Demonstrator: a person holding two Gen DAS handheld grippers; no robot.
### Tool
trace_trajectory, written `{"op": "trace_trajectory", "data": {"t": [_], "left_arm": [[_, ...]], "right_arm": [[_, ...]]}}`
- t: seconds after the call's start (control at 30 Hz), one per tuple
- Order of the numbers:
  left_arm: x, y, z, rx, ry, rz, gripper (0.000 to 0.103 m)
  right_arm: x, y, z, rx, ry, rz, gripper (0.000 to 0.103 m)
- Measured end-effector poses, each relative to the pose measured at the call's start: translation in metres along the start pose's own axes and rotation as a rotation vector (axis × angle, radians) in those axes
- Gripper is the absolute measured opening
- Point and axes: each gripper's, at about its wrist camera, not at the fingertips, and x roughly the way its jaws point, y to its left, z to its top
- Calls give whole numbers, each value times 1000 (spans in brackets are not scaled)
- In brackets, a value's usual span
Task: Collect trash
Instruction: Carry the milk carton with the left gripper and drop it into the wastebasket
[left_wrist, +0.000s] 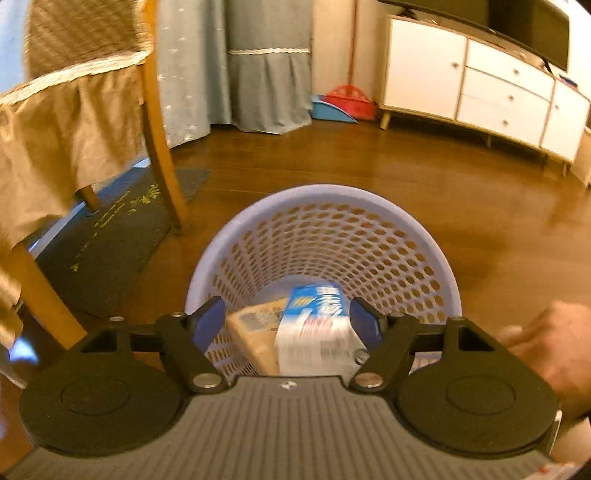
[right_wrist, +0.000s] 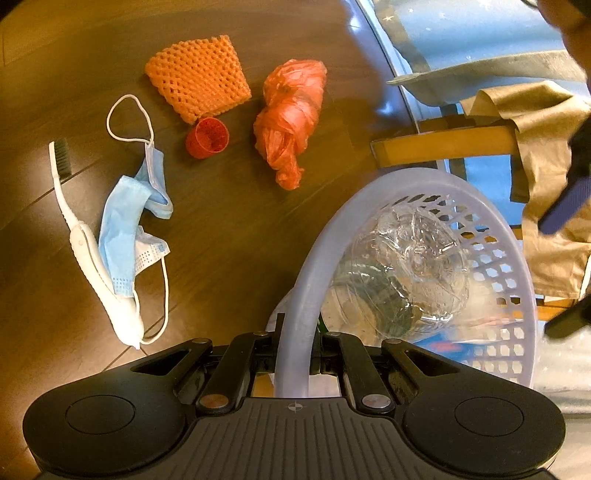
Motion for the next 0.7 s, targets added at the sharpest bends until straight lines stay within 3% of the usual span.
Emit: {"op": "trace_trajectory", "data": {"t": [0.33, 0.7], "left_arm": [[-39, 41, -20, -92, -9, 107, 70], [-61, 80, -80, -139, 99, 203, 70]], "right_arm": [[0, -1, 0, 10, 1, -2, 3], [0, -2, 0, 7, 2, 1, 3]]}}
